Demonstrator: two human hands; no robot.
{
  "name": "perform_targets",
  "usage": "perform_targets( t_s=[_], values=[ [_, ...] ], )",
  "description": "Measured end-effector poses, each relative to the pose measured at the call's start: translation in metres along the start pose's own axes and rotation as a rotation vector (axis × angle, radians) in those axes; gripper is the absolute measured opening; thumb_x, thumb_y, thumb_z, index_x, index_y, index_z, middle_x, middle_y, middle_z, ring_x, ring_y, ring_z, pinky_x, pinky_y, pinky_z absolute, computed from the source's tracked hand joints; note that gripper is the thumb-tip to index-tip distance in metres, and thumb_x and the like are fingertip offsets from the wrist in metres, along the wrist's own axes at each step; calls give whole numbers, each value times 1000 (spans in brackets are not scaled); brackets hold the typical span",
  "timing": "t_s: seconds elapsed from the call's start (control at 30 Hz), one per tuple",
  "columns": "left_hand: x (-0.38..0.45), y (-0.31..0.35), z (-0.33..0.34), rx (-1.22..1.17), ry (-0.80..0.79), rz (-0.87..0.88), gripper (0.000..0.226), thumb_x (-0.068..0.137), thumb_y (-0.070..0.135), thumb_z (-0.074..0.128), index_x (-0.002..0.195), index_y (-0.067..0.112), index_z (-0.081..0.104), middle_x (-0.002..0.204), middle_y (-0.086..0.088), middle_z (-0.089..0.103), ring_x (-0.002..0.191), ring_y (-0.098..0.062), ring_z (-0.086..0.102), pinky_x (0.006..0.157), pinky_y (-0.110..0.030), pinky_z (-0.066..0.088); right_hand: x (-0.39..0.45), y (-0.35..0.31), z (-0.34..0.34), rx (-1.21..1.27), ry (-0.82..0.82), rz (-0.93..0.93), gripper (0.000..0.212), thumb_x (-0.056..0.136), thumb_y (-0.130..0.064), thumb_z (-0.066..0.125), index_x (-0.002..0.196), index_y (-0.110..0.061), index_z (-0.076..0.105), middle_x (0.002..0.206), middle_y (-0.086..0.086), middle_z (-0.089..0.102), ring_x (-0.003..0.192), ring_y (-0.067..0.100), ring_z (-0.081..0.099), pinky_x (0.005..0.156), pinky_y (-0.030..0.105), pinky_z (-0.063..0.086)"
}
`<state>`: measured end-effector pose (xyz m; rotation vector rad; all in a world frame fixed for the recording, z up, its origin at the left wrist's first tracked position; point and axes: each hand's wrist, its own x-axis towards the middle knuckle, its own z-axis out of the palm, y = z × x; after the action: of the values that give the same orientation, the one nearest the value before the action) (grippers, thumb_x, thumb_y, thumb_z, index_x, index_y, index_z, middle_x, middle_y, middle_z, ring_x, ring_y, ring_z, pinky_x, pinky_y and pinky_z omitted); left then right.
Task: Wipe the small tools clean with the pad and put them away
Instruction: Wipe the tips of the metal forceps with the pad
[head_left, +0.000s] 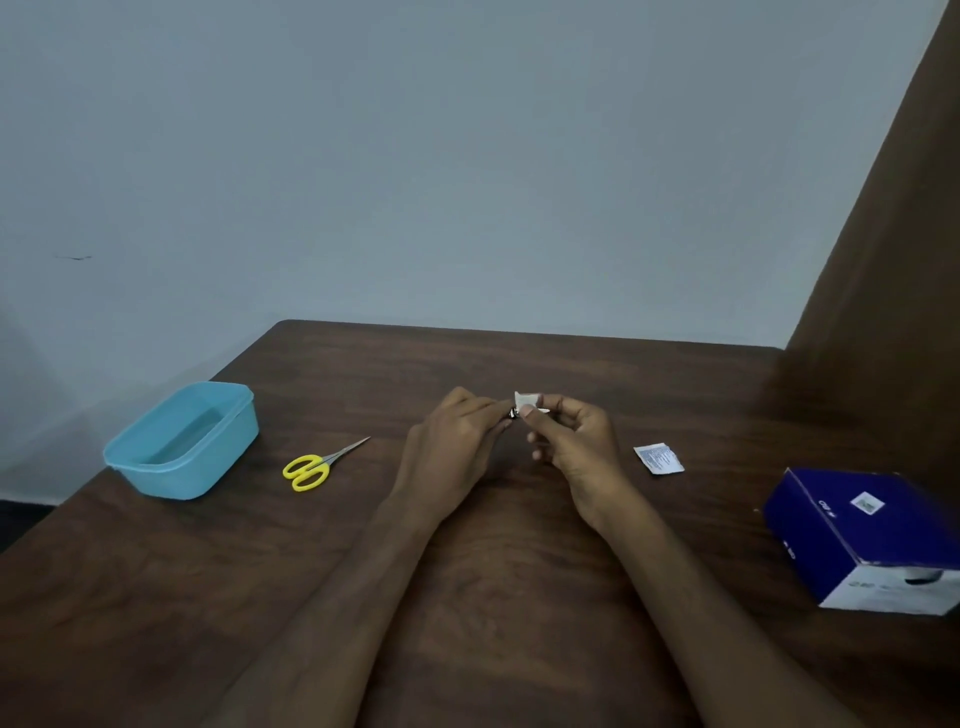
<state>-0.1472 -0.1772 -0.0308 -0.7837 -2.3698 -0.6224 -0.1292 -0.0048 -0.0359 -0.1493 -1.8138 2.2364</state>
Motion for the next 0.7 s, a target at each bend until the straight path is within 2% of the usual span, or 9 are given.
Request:
perform_targets(
  t_s=[0.1, 0.27, 0.43, 0.57, 0.7],
  values=[
    [-1, -4, 2, 9, 29, 2, 31, 105, 39, 51, 129, 32, 70, 114, 18, 74, 105, -14, 60, 53, -40, 58, 0, 2, -1, -51, -10, 8, 7, 90, -13, 84, 96, -13, 82, 79, 7, 74, 63, 15, 54, 58, 30, 47],
    [2, -1, 1, 31, 26, 8, 33, 106, 42, 49, 128, 33, 71, 112, 19, 74, 106, -12, 59, 53, -36, 56, 1, 0, -1, -52, 100, -28, 12, 85, -17, 89, 93, -12, 82, 70, 1, 72, 55, 10, 51, 56, 23, 46],
    [0, -4, 1, 59, 41, 9, 31, 105, 38, 53, 128, 33, 72, 113, 18, 74, 105, -14, 61, 51, -36, 56, -1, -1, -2, -61, 4, -2, 7, 87, -13, 87, 92, -12, 81, 74, 5, 75, 62, 12, 58, 58, 24, 50],
    [-1, -1, 0, 70, 64, 11, 28, 104, 38, 54, 125, 33, 73, 109, 18, 74, 102, -12, 59, 48, -33, 53, 0, 0, -3, -112, 136, -20, 20, 78, -23, 95, 84, -14, 78, 71, 0, 74, 54, 9, 55, 56, 23, 49],
    [-1, -4, 2, 75, 66, 4, 24, 103, 30, 62, 125, 30, 73, 108, 17, 74, 103, -16, 62, 48, -38, 56, 0, 0, 0, -72, 20, -7, 8, 89, -14, 85, 93, -10, 80, 78, 4, 77, 60, 11, 58, 57, 22, 51]
  ],
)
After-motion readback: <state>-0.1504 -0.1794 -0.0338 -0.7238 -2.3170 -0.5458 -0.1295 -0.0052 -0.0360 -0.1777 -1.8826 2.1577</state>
